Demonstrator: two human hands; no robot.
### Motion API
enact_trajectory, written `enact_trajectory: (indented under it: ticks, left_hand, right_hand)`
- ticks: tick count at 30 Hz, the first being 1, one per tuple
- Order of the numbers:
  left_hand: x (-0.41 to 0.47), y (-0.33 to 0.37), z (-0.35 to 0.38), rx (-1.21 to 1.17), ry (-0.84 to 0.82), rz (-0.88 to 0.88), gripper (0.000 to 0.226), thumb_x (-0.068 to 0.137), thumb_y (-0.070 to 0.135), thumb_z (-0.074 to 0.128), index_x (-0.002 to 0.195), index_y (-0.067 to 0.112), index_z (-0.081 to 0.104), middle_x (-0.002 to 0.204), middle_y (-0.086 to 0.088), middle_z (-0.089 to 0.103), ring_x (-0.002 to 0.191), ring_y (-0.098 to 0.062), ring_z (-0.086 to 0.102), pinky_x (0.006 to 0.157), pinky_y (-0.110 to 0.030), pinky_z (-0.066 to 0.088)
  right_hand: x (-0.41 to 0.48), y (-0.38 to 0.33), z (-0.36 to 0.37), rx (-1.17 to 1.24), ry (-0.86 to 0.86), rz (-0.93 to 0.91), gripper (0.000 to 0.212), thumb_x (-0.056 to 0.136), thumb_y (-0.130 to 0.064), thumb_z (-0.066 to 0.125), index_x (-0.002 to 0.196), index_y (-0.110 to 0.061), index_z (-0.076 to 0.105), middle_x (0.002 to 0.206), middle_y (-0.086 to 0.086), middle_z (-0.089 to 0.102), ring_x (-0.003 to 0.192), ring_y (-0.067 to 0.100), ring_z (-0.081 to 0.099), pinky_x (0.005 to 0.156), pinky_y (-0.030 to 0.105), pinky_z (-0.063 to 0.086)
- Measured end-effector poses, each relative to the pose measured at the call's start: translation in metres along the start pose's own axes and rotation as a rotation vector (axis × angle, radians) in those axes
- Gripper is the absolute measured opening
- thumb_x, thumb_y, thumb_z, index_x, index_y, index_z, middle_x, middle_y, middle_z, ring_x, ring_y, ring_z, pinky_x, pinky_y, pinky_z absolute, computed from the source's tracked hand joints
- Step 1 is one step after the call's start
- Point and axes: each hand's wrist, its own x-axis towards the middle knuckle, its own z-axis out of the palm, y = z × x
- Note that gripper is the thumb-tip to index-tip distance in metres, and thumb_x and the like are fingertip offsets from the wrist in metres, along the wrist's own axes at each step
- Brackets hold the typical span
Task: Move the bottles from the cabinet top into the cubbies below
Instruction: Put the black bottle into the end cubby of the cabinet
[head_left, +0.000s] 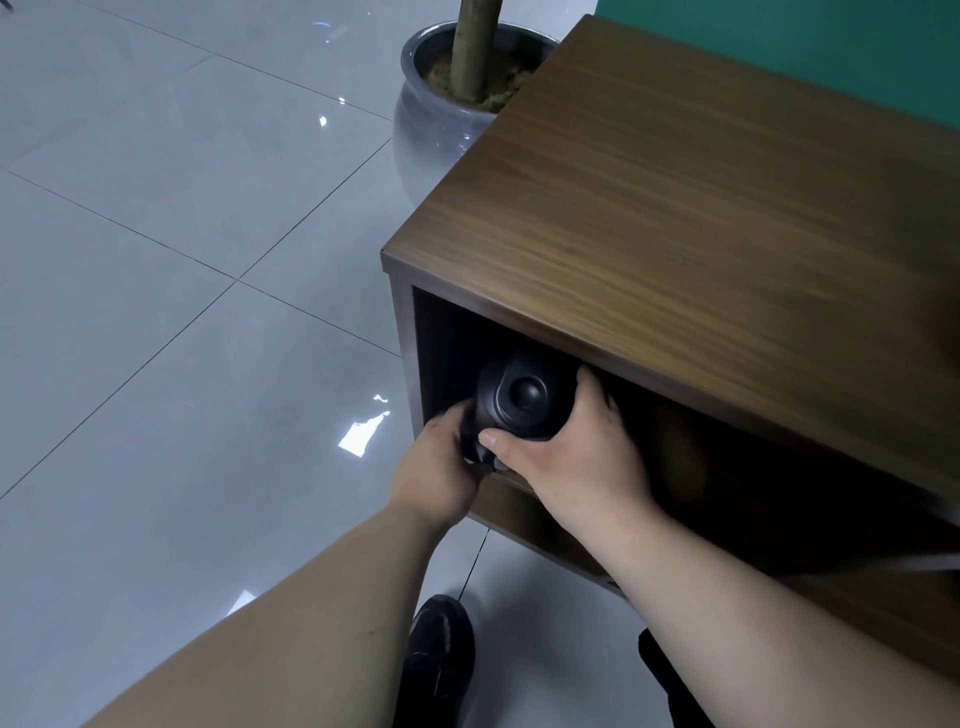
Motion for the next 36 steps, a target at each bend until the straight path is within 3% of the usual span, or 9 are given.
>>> enact_trajectory:
  ticks: [8,18,24,30,33,36]
  left_hand:
    - [0.0,-0.003,0.0,-0.022,0.015,0.009,0.048,0.081,0.016,0.073,0.12,0.04,0.06,0.105,0.015,0.07,0.09,-0.012,0.068,0.075,-0.034,0.058]
    - [-0.002,0.001,-0.003,0.006,-0.011,0.017,0.05,0.083,0.019,0.072,0.127,0.039,0.059,0.114,0.014,0.07,0.095,-0.012,0.067,0.078,-0.035,0.059]
    - [-0.005,0.002,-0.01,0.027,-0.046,0.005,0.049,0.074,0.023,0.068,0.121,0.037,0.06,0.111,0.012,0.068,0.097,-0.014,0.064,0.068,-0.022,0.045]
    - [-0.013,0.003,-0.02,0.075,-0.099,-0.027,0.058,0.075,0.036,0.081,0.128,0.041,0.059,0.118,0.016,0.069,0.105,-0.01,0.068,0.081,-0.028,0.055]
    - [-0.021,0.014,-0.035,0.067,-0.151,-0.117,0.049,0.078,0.021,0.083,0.122,0.036,0.066,0.109,0.012,0.073,0.097,-0.015,0.069,0.071,-0.019,0.049]
    - [-0.035,0.025,-0.048,0.079,-0.231,-0.178,0.033,0.085,0.014,0.081,0.093,0.039,0.061,0.106,0.004,0.071,0.087,-0.019,0.062,0.063,-0.018,0.045]
  right_hand:
    - [-0.001,0.003,0.003,-0.009,0.021,0.031,0.108,0.059,-0.048,0.089,0.148,-0.018,0.035,0.151,0.004,0.043,0.138,0.021,0.043,0.104,0.029,0.037]
    - [-0.003,0.005,0.005,-0.017,0.043,0.05,0.107,0.056,-0.05,0.09,0.144,-0.023,0.038,0.149,0.003,0.045,0.132,0.023,0.05,0.099,0.031,0.042]
    - [-0.007,0.013,0.003,-0.046,-0.04,0.108,0.125,0.055,-0.047,0.091,0.154,-0.028,0.018,0.154,0.006,0.039,0.135,0.027,0.048,0.104,0.038,0.045]
    - [-0.016,0.027,-0.01,-0.144,-0.16,0.213,0.13,0.063,-0.048,0.086,0.158,-0.02,0.002,0.159,0.011,0.032,0.139,0.03,0.044,0.109,0.041,0.042]
    - [-0.024,0.031,-0.027,-0.096,-0.216,0.257,0.125,0.065,-0.043,0.084,0.159,-0.017,0.006,0.158,0.01,0.036,0.142,0.027,0.041,0.113,0.039,0.039]
    - [-0.04,0.031,-0.052,-0.027,-0.253,0.265,0.11,0.07,-0.043,0.08,0.156,-0.014,0.019,0.156,0.009,0.042,0.14,0.025,0.044,0.11,0.032,0.038]
